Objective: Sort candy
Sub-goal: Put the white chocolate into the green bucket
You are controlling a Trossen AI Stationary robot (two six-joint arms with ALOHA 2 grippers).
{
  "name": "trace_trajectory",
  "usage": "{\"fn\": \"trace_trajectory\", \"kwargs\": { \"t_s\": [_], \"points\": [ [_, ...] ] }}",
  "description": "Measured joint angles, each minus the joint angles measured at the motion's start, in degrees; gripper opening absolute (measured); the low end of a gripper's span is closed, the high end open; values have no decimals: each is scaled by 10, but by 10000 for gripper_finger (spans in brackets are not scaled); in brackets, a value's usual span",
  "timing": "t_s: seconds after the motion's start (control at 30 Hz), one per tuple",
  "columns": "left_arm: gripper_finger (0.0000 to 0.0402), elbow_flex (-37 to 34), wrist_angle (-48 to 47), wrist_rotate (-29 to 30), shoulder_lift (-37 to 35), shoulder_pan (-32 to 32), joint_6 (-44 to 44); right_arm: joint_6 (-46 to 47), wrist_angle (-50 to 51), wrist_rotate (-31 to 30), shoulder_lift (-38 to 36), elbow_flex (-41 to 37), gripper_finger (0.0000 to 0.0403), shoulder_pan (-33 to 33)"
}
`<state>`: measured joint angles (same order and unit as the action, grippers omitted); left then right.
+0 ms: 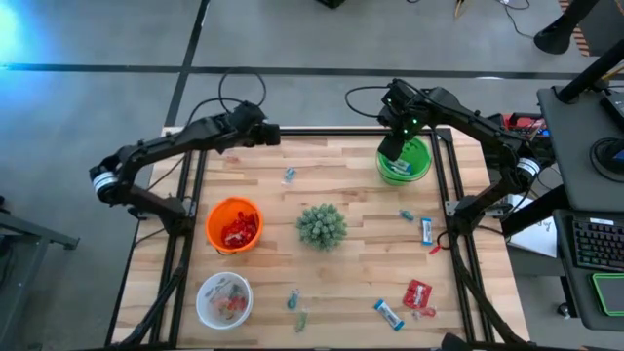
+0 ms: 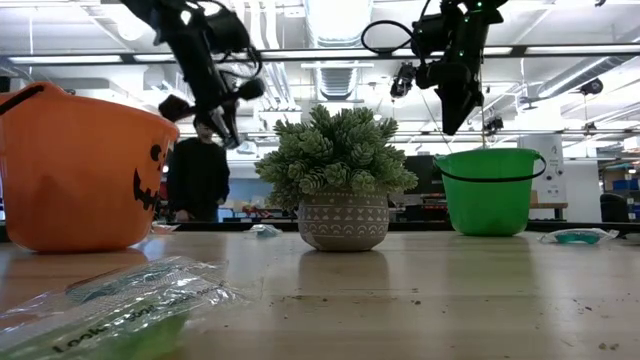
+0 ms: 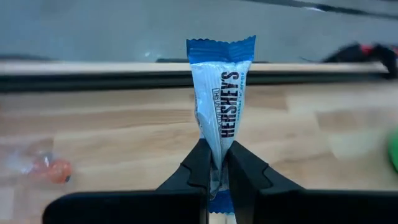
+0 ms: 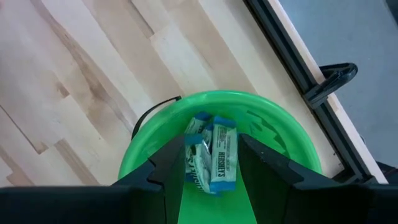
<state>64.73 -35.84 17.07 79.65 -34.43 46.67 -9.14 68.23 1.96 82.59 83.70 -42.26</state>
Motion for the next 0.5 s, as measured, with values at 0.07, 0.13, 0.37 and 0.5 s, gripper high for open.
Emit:
{"fn": "trace_trajectory", "kwargs": {
  "t_s": [0.07, 0.13, 0.37, 0.5],
  "points": [
    [8, 0, 5, -13, -15, 7, -41, -1, -6, 0, 0, 0, 137, 0],
    [8, 0, 10, -28, -28, 14, -80, 7, -26, 0, 0, 0, 137, 0],
    [8, 0, 34, -106, -62, 36, -188, 68, -81, 100, 0, 0, 137, 0],
    [8, 0, 44, -147, -74, 44, -222, 145, -155, 174, 0, 0, 137, 5]
  ]
}}
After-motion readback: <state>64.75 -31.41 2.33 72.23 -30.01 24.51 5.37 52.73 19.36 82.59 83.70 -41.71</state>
